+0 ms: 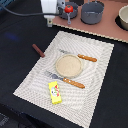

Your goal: Interact with the objects in diverse but meaningful ways.

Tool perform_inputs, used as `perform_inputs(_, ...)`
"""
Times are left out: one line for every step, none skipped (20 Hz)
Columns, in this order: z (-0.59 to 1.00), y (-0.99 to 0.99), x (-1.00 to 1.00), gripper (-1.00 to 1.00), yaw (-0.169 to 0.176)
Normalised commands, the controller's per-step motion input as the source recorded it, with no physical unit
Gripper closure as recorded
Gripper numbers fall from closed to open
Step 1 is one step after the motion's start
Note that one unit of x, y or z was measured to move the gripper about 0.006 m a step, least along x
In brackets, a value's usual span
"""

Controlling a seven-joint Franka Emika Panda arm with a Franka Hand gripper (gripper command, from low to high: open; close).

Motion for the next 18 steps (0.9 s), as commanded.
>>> perform_inputs(-0.29, -0.37, -0.25, -1.0, -0.165)
perform_inputs(-0.29, -0.32, -0.21, -1.0, -0.164)
perform_inputs(-0.29, -0.34, -0.24, -1.0, -0.17)
perform_inputs(-0.3, -0.34, -0.23, -1.0, -0.17)
perform_inputs(-0.33, -0.33, -0.24, -1.0, -0.171)
perform_inputs(-0.32, -0.35, -0.24, -1.0, -0.168)
perform_inputs(-0.32, -0.33, -0.23, -1.0, -0.169)
perform_inputs(-0.31, -0.32, -0.23, -1.0, -0.167)
perform_inputs(-0.31, -0.31, -0.21, -1.0, -0.169)
perform_inputs(-0.3, -0.28, -0.19, -1.0, -0.176)
perform_inputs(-0.31, -0.24, -0.16, -1.0, -0.18)
perform_inputs(-0.31, -0.25, -0.16, -1.0, -0.177)
perform_inputs(-0.3, -0.25, -0.17, -1.0, -0.169)
perform_inputs(-0.31, -0.21, -0.17, -1.0, -0.154)
perform_inputs(-0.34, -0.17, -0.21, -1.0, -0.111)
perform_inputs(-0.4, -0.1, -0.19, -1.0, -0.059)
perform_inputs(-0.44, -0.02, -0.19, -1.0, -0.018)
perform_inputs(-0.47, 0.0, -0.21, -1.0, -0.012)
